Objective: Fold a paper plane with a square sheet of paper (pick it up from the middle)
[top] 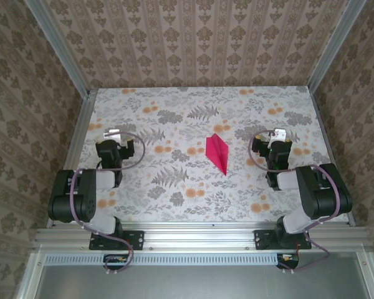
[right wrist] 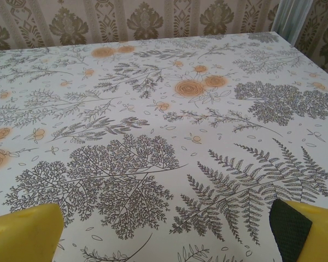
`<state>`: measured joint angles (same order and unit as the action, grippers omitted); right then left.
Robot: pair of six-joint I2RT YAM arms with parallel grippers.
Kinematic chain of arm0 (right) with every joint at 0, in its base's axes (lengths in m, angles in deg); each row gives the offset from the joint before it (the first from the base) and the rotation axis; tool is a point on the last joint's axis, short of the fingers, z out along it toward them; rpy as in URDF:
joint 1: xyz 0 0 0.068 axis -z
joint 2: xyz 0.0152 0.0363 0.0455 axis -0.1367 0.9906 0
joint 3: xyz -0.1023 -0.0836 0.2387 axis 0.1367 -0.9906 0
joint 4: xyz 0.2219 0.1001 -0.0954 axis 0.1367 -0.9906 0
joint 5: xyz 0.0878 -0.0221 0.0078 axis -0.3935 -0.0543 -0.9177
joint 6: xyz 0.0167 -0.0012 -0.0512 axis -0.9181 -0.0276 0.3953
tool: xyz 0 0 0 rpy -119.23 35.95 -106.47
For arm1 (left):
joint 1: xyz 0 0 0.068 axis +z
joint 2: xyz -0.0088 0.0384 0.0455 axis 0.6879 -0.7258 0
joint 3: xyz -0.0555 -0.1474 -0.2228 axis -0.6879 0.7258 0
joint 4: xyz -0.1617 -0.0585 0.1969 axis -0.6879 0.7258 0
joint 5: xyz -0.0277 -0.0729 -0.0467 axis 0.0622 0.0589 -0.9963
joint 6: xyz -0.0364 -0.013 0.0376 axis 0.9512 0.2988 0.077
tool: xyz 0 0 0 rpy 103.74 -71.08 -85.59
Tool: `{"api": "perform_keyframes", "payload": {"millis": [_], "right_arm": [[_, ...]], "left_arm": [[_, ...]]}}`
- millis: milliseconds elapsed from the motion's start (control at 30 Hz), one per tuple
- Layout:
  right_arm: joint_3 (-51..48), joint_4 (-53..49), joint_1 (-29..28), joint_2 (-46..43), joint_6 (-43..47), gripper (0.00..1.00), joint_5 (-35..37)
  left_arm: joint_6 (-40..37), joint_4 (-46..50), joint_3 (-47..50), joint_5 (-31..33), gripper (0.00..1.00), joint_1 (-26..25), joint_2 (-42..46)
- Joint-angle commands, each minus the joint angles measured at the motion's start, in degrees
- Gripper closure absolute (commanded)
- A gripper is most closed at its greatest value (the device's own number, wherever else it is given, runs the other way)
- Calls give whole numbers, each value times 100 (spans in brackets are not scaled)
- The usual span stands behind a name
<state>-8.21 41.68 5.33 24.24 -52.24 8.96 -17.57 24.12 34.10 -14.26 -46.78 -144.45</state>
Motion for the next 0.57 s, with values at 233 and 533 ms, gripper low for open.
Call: {"api": "perform_keyframes", "payload": {"millis": [233,533], "right_arm": [[5,258,-22,6,56,0,101],[5,261,-20,0,58,0,102]], "left_arm": [[99,-187,42,240,0,-20,-14],[93,-152,31,37,0,44,-2]]}}
